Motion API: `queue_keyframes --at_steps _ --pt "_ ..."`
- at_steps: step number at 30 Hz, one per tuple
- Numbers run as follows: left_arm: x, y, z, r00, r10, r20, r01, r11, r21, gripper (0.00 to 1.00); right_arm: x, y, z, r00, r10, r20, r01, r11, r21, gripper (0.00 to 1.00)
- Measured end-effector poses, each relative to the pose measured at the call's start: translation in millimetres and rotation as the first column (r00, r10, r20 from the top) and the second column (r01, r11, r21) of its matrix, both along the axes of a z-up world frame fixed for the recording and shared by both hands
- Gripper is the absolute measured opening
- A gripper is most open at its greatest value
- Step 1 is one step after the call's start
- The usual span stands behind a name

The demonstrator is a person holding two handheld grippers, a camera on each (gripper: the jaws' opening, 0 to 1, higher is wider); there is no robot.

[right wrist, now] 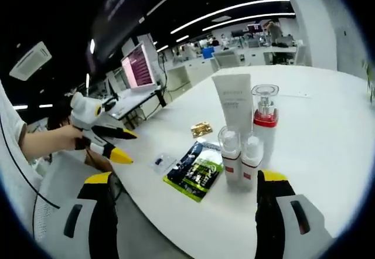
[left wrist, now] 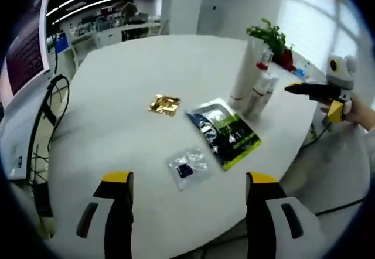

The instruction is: Arrange the skincare products in the storage area until every visible bottle or jar stands upright without overlapping.

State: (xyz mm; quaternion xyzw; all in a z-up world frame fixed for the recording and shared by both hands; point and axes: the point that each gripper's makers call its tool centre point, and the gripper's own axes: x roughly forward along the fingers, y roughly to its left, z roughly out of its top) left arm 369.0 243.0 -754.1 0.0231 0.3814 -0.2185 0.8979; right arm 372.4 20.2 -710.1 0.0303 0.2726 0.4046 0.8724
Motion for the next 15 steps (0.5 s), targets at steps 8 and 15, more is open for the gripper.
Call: queue_keyframes --at_steps 8,15 --pt "-7.6 -1 12.9 0.999 0.020 0.043 -0.018 0.999 -0.037 0.79 -3 -10 1.3 1.000 -0.023 0.015 0.024 1.000 -0.021 0.99" --pt "-14.2 -7 20.8 0.998 0.015 0.068 -0.012 0.998 -0.057 0.86 -7 -16 8.3 0.998 -0.039 0.041 0.040 0.999 -0.033 0.99"
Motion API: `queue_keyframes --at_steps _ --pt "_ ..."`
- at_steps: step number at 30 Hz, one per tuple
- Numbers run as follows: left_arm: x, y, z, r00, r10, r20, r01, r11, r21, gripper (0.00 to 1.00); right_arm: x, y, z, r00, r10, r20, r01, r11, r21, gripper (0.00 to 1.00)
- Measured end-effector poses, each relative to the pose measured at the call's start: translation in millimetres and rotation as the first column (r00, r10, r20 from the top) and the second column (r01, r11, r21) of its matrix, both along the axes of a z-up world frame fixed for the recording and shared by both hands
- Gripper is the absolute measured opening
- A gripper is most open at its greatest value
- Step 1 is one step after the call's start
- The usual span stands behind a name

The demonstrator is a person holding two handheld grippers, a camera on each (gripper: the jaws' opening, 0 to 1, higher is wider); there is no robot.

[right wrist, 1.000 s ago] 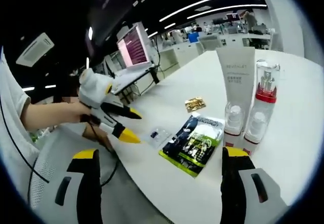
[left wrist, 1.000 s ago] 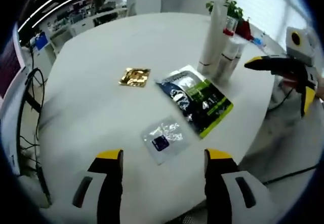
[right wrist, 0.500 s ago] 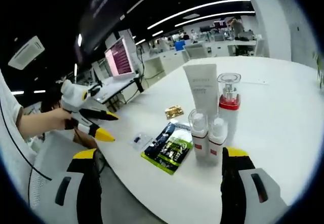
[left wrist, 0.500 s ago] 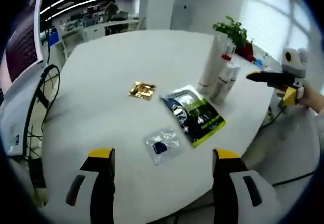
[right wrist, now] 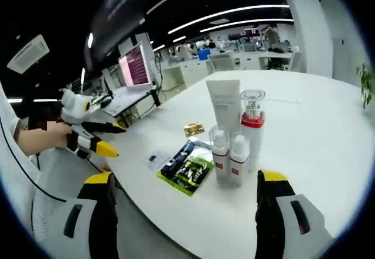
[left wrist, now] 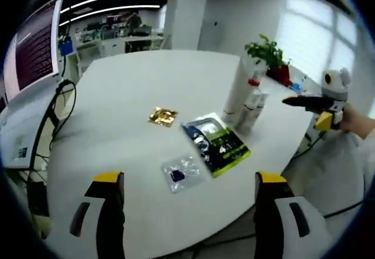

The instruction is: Arrange the skincare products in the storage area until every visible bottle or jar stands upright without overlapping.

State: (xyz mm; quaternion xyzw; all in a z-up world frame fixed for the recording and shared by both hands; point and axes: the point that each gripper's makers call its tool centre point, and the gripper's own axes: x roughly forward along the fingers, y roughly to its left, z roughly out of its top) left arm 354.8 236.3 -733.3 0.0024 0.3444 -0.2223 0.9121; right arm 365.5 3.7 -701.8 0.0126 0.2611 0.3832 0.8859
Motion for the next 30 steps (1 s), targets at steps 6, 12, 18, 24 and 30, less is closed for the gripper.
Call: queue_keyframes --at_steps 6,12,18,24,30 --pt "-14.2 -1 5.5 1.000 0.011 0.006 -0.011 1.000 0.016 0.92 -2 -4 4.5 1.000 0.000 0.011 0.000 1.000 -0.001 0.99" --pt "-11.4 5 18.5 0.998 0.048 0.046 -0.048 0.999 -0.005 0.93 -5 -5 4.1 1.000 -0.001 0.027 0.002 1.000 -0.017 0.99" --pt "-11.3 9 19.7 0.995 0.081 0.052 -0.081 0.997 -0.002 0.98 -4 -5 0.4 0.999 0.014 0.051 -0.010 0.998 -0.068 0.99" --pt "-11.3 8 20.3 0.995 0.087 0.052 -0.087 0.996 0.001 0.99 -4 -4 -1.5 0.998 0.026 0.050 -0.022 0.997 -0.080 0.99" --pt "-10.9 6 16.7 0.996 0.080 0.040 -0.080 0.997 0.007 0.99 -4 -5 -1.1 0.999 0.016 0.051 -0.013 0.997 -0.073 0.99"
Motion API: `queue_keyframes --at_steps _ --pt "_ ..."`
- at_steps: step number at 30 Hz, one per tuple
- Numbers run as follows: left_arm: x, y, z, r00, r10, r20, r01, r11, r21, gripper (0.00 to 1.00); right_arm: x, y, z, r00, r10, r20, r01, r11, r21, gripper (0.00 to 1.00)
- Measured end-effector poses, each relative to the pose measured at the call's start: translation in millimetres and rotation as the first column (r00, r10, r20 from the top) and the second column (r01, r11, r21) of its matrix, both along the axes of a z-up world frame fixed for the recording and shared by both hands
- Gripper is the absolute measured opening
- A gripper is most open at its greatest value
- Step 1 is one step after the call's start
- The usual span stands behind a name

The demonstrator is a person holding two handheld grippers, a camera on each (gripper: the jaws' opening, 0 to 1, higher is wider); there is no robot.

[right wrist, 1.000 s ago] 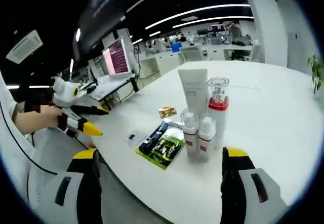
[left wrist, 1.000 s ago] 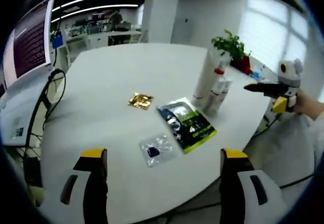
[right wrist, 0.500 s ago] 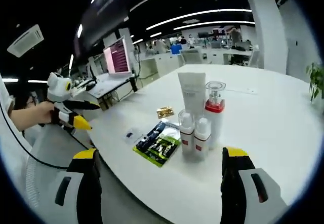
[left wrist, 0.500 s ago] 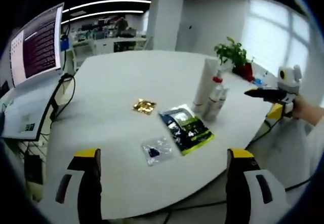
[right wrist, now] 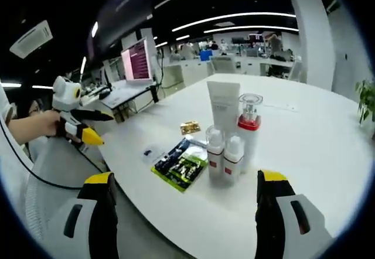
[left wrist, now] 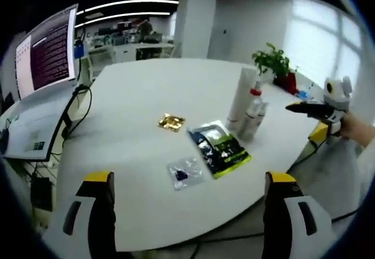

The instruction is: Arrange the skincare products in the storage area until every visible bottle or jar stands upright without overlapping.

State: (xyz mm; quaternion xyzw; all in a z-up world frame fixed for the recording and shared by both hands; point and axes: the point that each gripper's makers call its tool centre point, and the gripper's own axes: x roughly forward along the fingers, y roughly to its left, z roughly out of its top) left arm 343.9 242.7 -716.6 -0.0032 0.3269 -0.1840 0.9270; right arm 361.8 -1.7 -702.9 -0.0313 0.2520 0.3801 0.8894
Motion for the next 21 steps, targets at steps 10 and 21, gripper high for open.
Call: queue_keyframes --at_steps 10,21 --pt "5.2 0 -5.5 1.000 -0.015 -0.022 0.016 1.000 0.015 0.98 -1 2 -2.8 1.000 0.022 -0.001 -0.022 0.999 -0.029 0.99" --pt "27.6 -9 -10.9 0.998 -0.042 -0.054 0.044 0.999 0.029 0.99 -2 2 -6.6 0.999 0.022 -0.030 -0.023 1.000 -0.015 0.99"
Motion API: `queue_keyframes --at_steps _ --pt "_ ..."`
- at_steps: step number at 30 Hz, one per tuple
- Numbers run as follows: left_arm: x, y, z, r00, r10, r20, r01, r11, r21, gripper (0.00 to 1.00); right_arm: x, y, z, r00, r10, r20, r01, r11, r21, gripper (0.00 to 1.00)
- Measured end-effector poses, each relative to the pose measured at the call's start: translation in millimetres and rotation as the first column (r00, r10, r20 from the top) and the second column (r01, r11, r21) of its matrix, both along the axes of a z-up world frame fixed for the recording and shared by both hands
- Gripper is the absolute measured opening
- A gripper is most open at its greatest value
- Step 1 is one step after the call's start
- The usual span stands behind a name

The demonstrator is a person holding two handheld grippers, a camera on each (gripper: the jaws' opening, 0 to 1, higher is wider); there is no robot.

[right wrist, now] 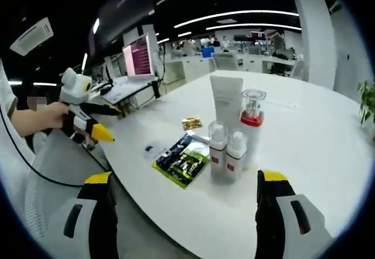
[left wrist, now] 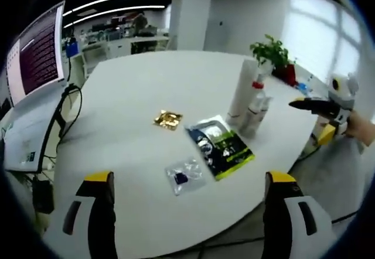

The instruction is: Arrange the skincare products in the storage area until every visible bottle or jar stands upright without overlapping.

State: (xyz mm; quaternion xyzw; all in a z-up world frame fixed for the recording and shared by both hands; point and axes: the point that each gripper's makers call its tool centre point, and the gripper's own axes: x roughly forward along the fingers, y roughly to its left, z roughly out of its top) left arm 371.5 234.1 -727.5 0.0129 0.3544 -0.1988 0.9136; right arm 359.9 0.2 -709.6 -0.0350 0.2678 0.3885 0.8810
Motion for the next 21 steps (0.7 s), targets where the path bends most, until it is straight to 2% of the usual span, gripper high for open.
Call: queue_keyframes --at_steps 12,21 --pt "33.3 -13 -6.0 0.997 -0.069 -0.015 0.070 0.997 0.036 0.99 1 -1 -4.4 1.000 0.000 -0.013 0.000 1.000 -0.020 0.99" --pt "61.1 -17 -29.7 0.989 -0.129 -0.066 0.133 0.989 0.061 0.97 2 -5 -10.1 0.999 -0.019 -0.031 0.018 0.999 -0.033 0.99"
